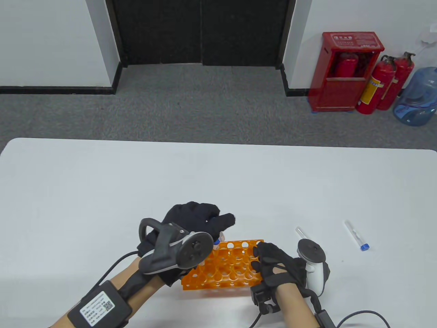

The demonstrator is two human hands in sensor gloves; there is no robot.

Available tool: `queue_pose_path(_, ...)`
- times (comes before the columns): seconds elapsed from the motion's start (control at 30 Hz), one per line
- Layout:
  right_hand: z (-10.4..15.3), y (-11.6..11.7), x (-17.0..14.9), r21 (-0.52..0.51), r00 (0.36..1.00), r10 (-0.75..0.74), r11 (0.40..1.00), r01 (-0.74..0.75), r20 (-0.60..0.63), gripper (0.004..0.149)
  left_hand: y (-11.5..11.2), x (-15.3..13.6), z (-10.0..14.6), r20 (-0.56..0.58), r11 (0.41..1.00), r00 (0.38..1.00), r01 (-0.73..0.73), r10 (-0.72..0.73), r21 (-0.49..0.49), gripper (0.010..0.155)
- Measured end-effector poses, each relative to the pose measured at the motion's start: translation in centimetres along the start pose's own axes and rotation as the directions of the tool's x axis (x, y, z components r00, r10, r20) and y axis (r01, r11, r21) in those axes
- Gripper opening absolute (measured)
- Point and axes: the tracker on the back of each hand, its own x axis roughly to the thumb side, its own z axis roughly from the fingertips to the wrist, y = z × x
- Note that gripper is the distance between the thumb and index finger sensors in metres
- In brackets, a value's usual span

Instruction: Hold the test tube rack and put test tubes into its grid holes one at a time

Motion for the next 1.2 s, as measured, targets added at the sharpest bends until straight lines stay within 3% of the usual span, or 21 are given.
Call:
queue_pose_path(0.13,0.1,0.1,0.1,0.003,1.000,0.001,1.000,-0.001,0.007,0.048,-2.8,1.2,-1.4,-0.003,0.994,0.999,0.046,-0.047,-0.100,0.049)
queue_pose_path(0.33,0.0,0.2,0.1,0.006,1.000,0.000,1.000,0.000,0.009,0.048,-5.3,2.1,-1.8,0.006,0.980,0.988,0.153,-0.153,-0.124,0.049)
queue_pose_path(0.43,-0.1,0.2,0.0,-0.006,1.000,0.026,1.000,-0.026,0.005,0.048,-6.0,2.3,-2.0,0.004,0.981,0.991,0.135,-0.136,-0.142,0.048)
queue_pose_path(0.63,-0.1,0.4,0.0,0.008,1.000,0.015,1.000,-0.015,0.007,0.048,-6.6,2.1,-2.2,-0.013,0.980,0.991,0.131,-0.135,-0.152,0.048)
queue_pose_path(0.9,-0.1,0.4,0.0,0.007,1.000,0.018,1.000,-0.018,0.010,0.048,-5.7,1.8,-1.9,-0.019,0.989,0.996,0.079,-0.082,-0.121,0.048)
queue_pose_path(1.2,-0.1,0.4,0.0,0.001,0.999,0.031,1.000,-0.031,0.004,0.048,-6.0,2.0,-2.0,0.002,0.981,0.996,0.092,-0.093,-0.174,0.048)
